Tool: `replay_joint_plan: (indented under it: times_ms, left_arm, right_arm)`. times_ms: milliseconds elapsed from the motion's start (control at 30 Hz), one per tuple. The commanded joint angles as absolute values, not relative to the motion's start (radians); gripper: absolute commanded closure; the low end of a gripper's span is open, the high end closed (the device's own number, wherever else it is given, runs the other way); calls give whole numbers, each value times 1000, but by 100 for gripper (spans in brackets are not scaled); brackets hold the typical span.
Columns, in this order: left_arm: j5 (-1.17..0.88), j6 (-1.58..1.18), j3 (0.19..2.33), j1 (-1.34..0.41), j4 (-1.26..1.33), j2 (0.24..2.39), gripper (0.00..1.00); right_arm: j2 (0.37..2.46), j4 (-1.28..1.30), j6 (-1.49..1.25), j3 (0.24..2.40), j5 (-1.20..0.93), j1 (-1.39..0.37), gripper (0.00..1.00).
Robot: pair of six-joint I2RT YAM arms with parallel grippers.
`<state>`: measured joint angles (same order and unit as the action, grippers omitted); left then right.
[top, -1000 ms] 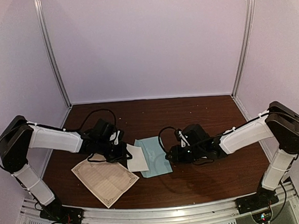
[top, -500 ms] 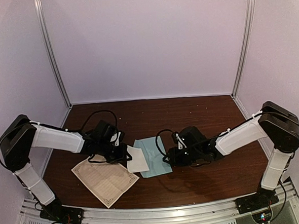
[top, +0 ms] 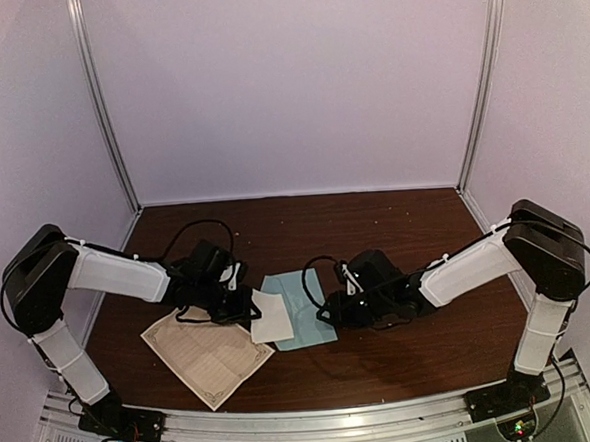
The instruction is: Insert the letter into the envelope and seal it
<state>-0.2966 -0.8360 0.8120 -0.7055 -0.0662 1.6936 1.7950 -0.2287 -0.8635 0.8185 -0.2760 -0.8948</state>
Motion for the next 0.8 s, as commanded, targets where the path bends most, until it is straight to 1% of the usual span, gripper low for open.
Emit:
replay_joint_plan:
  times_ms: [0, 767]
  left_arm:
    - [-312, -820, 834, -698, -25, 1711, 100]
    - [-353, -821, 869, -707, -8, 1767, 100]
  right_arm:
    - [1813, -240, -864, 845, -285, -909, 58]
    - [1833, -232, -858, 877, -297, -926, 59]
